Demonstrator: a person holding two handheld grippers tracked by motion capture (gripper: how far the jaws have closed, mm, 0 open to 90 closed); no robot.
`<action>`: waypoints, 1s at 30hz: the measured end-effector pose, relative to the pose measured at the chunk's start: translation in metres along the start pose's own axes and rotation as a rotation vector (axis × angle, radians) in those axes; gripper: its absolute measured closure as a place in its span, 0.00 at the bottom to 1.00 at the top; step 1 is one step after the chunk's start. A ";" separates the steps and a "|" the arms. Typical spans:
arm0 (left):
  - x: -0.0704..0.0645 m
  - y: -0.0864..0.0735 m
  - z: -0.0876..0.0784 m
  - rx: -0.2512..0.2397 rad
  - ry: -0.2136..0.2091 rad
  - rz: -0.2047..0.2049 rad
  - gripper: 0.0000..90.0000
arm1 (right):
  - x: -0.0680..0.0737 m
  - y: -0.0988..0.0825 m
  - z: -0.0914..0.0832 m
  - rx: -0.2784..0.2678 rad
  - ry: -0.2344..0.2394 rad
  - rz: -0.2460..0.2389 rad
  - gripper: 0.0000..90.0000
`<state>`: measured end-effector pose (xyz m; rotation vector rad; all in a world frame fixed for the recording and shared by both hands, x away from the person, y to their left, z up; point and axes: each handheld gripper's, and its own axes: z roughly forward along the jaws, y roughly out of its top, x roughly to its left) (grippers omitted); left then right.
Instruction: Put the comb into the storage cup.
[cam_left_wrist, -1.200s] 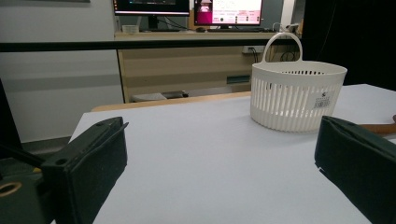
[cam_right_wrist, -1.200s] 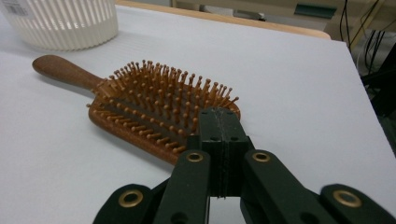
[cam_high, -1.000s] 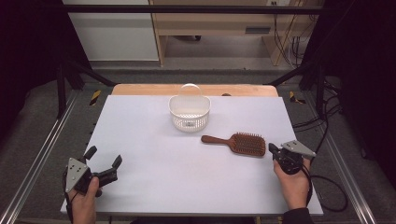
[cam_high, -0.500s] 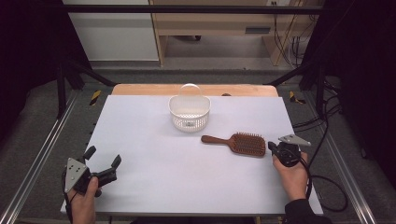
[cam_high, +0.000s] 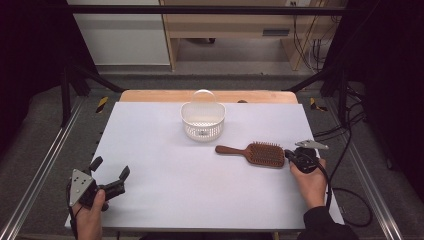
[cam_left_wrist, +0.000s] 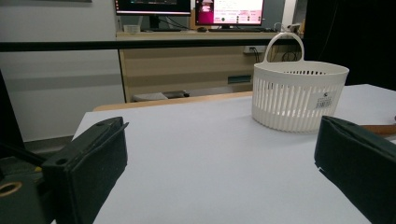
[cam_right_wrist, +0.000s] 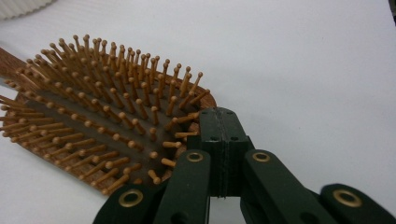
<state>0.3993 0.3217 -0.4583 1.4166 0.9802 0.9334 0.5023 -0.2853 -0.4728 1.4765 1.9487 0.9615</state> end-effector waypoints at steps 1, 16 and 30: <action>0.000 0.000 0.000 0.000 0.000 0.000 0.03 | 0.000 0.000 0.002 0.003 0.002 -0.003 1.00; -0.001 0.000 0.000 0.002 -0.004 0.000 0.03 | -0.001 0.013 0.013 0.020 -0.001 -0.035 1.00; -0.001 0.000 0.001 0.006 -0.008 0.003 0.03 | 0.015 0.020 0.027 0.017 0.055 -0.068 1.00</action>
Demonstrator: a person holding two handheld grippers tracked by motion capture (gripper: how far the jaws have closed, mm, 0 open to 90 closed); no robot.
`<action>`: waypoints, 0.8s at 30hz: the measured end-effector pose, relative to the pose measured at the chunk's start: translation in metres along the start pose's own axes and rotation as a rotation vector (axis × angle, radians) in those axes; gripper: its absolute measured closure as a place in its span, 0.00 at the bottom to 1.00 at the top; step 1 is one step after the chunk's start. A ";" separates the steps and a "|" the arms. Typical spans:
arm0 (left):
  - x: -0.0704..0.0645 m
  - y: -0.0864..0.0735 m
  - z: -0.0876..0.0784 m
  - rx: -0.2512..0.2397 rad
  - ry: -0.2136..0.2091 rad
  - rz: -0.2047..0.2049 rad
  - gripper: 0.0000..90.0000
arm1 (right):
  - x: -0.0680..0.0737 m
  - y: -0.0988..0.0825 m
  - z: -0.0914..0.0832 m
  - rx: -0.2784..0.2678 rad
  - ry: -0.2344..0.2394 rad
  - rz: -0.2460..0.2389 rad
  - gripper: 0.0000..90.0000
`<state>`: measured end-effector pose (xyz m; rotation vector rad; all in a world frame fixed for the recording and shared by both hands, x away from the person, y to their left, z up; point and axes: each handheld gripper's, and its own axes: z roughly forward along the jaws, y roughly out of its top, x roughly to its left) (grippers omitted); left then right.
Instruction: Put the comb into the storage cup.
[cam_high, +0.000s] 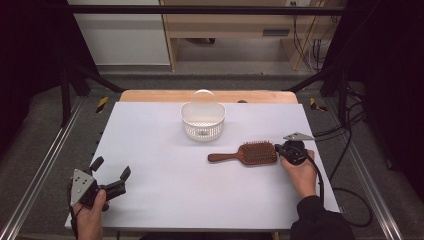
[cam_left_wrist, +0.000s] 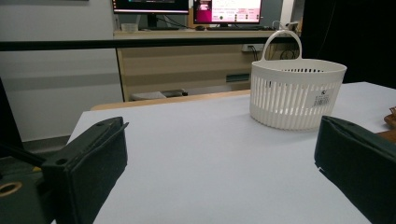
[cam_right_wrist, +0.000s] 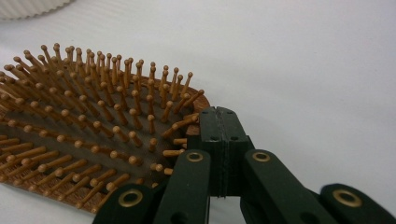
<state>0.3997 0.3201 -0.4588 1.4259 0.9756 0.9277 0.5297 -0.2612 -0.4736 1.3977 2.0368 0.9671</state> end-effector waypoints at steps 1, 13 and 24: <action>0.000 0.000 0.000 0.000 -0.001 0.001 0.03 | 0.002 0.000 0.000 0.000 0.005 0.000 1.00; -0.001 0.000 0.000 0.001 -0.003 0.001 0.03 | 0.049 0.017 0.013 0.027 0.076 -0.133 1.00; -0.001 0.000 0.000 0.000 -0.006 0.001 0.03 | 0.103 0.031 0.026 0.038 0.157 -0.240 1.00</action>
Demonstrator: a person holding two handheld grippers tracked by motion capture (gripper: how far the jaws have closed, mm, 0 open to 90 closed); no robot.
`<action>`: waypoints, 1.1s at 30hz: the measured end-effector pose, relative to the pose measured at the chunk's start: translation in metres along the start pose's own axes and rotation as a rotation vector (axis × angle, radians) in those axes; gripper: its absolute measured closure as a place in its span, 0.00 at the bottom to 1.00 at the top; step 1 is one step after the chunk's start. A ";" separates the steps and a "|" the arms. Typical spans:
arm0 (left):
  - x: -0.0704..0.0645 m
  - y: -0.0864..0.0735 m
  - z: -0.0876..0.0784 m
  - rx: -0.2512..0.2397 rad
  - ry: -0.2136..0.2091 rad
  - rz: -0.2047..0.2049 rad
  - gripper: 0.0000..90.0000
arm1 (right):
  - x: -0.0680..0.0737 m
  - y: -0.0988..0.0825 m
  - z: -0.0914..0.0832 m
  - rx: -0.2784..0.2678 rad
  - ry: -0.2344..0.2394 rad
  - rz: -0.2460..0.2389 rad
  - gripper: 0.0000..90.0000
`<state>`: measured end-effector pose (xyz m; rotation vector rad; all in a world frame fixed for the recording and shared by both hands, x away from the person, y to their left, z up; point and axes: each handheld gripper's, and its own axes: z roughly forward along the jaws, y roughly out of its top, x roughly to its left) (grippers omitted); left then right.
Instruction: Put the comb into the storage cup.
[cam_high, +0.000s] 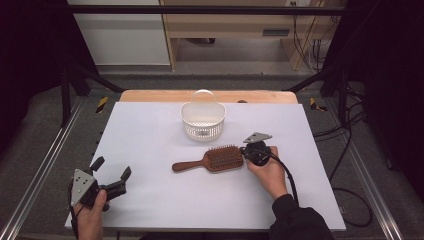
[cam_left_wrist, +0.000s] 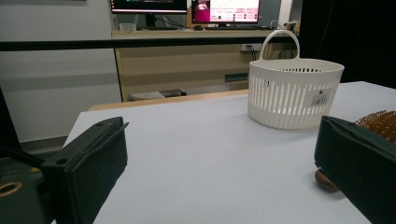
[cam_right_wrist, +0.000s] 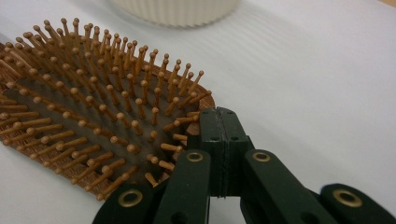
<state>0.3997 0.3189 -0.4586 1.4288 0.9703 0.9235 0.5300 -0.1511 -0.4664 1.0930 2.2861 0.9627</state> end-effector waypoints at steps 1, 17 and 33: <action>0.000 0.000 0.000 0.000 0.000 0.000 0.03 | 0.004 0.002 0.002 -0.001 0.005 -0.008 1.00; 0.000 0.001 -0.001 -0.005 -0.005 -0.005 0.03 | 0.056 0.032 0.031 -0.012 0.089 -0.099 1.00; 0.001 0.001 -0.001 -0.010 -0.007 -0.009 0.03 | 0.098 0.048 0.044 -0.021 0.162 -0.168 1.00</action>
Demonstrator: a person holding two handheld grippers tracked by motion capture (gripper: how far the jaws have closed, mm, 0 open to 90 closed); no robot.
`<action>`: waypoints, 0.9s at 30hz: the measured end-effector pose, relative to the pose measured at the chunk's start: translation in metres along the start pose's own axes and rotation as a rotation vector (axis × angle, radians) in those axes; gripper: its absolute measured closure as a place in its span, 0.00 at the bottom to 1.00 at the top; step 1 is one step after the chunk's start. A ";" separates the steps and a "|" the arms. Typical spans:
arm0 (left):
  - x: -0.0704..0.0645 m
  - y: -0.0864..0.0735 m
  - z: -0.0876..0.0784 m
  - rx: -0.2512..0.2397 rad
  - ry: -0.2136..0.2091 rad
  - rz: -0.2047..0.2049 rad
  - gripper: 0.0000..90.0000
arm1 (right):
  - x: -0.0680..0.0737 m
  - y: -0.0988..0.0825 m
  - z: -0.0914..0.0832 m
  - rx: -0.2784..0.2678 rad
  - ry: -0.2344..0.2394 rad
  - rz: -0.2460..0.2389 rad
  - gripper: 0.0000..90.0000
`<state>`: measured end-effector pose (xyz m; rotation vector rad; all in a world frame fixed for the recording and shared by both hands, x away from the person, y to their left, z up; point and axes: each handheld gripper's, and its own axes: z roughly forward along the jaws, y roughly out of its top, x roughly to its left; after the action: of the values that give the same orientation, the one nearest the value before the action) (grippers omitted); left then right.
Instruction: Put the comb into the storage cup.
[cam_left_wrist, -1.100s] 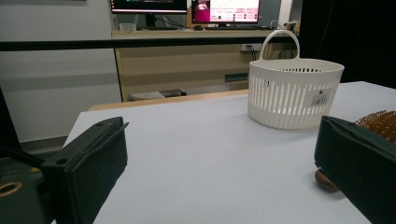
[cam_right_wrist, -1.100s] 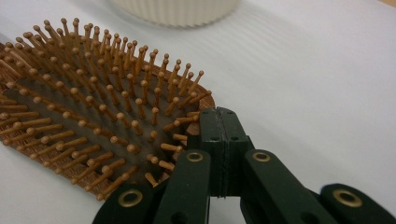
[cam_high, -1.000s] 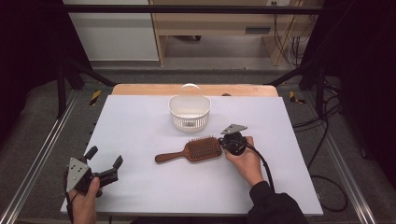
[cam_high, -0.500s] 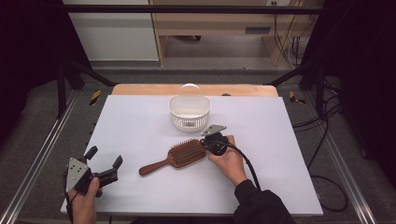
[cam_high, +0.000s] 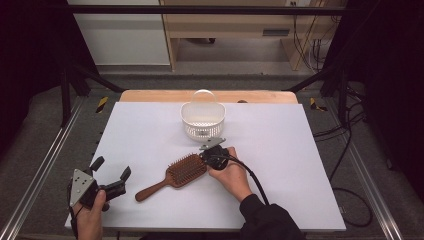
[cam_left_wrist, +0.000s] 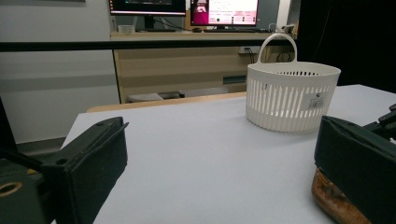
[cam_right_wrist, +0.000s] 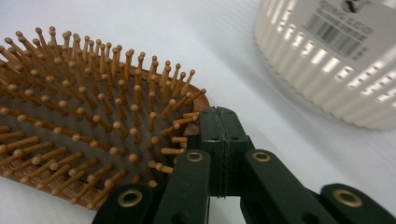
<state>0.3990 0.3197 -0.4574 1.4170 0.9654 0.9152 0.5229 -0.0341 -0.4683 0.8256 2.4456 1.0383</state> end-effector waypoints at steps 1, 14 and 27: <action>0.000 0.000 0.000 0.000 0.000 0.000 0.03 | 0.002 0.001 0.001 0.000 0.004 -0.006 1.00; 0.001 0.000 -0.001 -0.002 0.001 -0.001 0.03 | 0.015 0.006 0.004 -0.004 0.026 -0.028 1.00; 0.002 0.000 -0.001 -0.002 0.004 -0.003 0.03 | -0.002 -0.012 -0.041 -0.124 -0.037 0.040 1.00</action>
<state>0.3987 0.3217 -0.4571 1.4124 0.9693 0.9169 0.4991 -0.0637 -0.4495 0.8480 2.3167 1.1654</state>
